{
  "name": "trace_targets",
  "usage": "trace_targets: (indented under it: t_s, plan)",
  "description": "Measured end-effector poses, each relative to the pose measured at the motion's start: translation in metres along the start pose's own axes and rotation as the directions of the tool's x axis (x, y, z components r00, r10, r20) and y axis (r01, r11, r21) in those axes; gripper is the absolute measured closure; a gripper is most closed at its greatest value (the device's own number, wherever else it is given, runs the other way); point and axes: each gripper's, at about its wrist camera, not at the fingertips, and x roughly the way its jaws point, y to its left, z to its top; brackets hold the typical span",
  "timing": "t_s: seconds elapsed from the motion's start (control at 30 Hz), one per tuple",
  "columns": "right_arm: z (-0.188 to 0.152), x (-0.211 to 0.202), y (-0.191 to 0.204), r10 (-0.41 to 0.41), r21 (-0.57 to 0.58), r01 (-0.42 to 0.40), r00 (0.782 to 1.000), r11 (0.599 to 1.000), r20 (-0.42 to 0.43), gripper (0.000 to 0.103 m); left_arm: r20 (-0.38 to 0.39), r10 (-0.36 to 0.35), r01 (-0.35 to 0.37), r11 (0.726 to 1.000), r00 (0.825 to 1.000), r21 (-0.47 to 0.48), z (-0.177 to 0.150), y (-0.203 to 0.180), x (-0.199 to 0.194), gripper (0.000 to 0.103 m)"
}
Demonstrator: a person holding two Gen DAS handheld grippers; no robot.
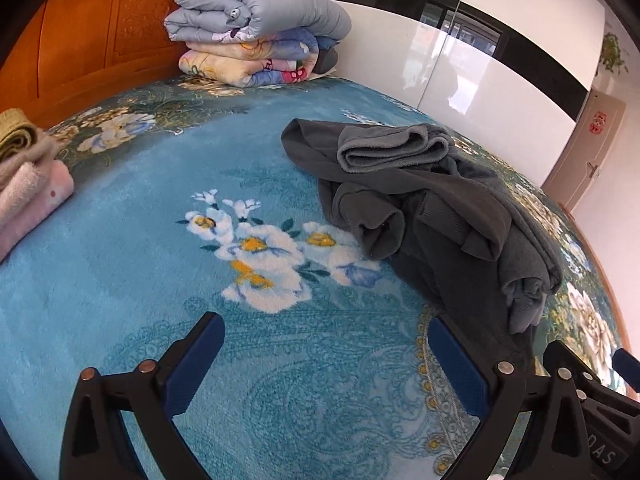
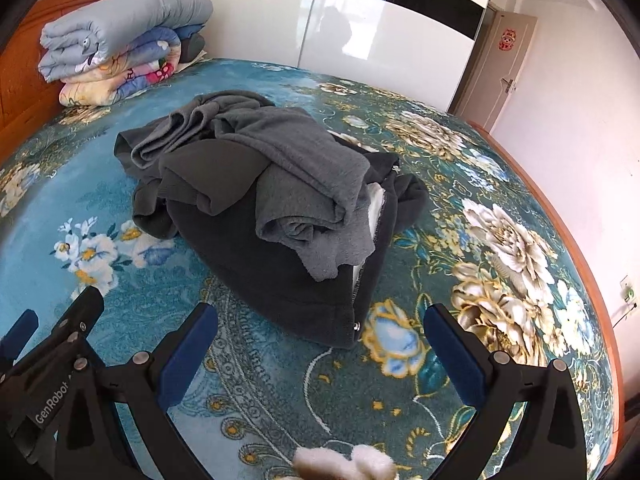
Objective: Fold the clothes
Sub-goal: 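Move the right gripper toward the pile of grey clothes, then grasp the ribbed hem of the grey sweatshirt with the right gripper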
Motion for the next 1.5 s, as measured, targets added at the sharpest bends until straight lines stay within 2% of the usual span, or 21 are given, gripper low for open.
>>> trace_targets:
  t_s: [0.37,0.7,1.03,1.17,1.27,1.37,1.4,1.47,1.5]
  plan:
    - [0.011,0.02,0.011,0.016,-0.032,-0.016,1.0,0.999,-0.007,0.0,-0.003,-0.007,0.007,1.0,1.0,0.029,0.006,0.005,0.021,0.0]
    - [0.02,0.04,0.028,0.046,-0.07,-0.05,0.997,0.996,-0.056,0.0,-0.036,0.003,-0.005,0.999,0.999,-0.037,0.009,0.022,0.038,0.0]
    - [0.057,0.042,0.038,0.064,-0.105,-0.06,0.997,0.993,0.041,0.0,-0.093,0.03,-0.041,0.992,0.995,-0.121,0.009,0.043,0.053,0.0]
    - [0.103,0.048,0.037,0.075,-0.109,-0.063,0.992,0.992,0.102,0.0,-0.063,0.076,-0.084,0.985,0.995,-0.149,0.014,0.052,0.046,0.0]
    - [0.136,0.063,0.059,0.09,-0.206,-0.07,0.992,0.976,0.088,0.0,-0.03,0.069,-0.073,0.98,0.997,-0.184,0.018,0.062,0.034,0.0]
    - [0.16,0.081,0.082,0.146,-0.219,-0.133,0.988,0.967,0.045,0.001,0.016,0.067,-0.062,0.975,0.998,-0.216,0.024,0.073,0.017,0.0]
    - [0.167,0.085,0.087,0.159,-0.203,-0.149,0.987,0.968,0.036,0.003,0.031,0.064,-0.055,0.971,0.997,-0.231,0.025,0.078,0.013,0.0]
    - [0.18,0.094,0.094,0.185,-0.163,-0.18,0.982,0.97,0.019,0.032,0.054,0.055,-0.039,0.963,0.997,-0.265,0.028,0.089,0.005,0.0]
    - [0.185,0.1,0.094,0.2,-0.124,-0.198,0.98,0.972,0.005,0.056,0.06,0.049,-0.03,0.959,0.997,-0.282,0.029,0.094,0.004,0.0]
